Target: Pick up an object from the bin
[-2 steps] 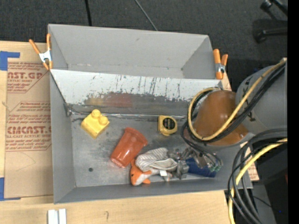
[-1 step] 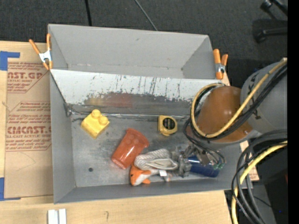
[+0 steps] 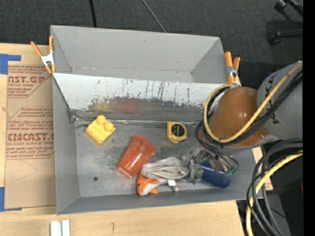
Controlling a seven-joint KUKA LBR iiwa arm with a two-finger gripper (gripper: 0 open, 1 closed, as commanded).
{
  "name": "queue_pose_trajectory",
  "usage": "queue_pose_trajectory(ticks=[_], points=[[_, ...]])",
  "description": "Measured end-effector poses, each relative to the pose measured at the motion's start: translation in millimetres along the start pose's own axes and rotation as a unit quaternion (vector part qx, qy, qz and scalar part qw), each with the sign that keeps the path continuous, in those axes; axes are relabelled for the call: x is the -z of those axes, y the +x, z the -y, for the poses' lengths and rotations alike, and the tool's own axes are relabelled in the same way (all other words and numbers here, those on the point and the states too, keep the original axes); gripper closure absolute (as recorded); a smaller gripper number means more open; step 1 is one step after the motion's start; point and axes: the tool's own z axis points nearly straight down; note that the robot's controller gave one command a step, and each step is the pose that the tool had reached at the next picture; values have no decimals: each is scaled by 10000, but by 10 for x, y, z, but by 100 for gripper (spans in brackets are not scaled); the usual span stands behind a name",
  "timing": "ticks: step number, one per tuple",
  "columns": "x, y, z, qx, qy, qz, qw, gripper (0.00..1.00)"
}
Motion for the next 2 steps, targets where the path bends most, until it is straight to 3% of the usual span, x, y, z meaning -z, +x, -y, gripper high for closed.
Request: queue_pose_trajectory(ticks=[2], points=[[341, 13, -8, 1, -5, -17, 10000, 100]])
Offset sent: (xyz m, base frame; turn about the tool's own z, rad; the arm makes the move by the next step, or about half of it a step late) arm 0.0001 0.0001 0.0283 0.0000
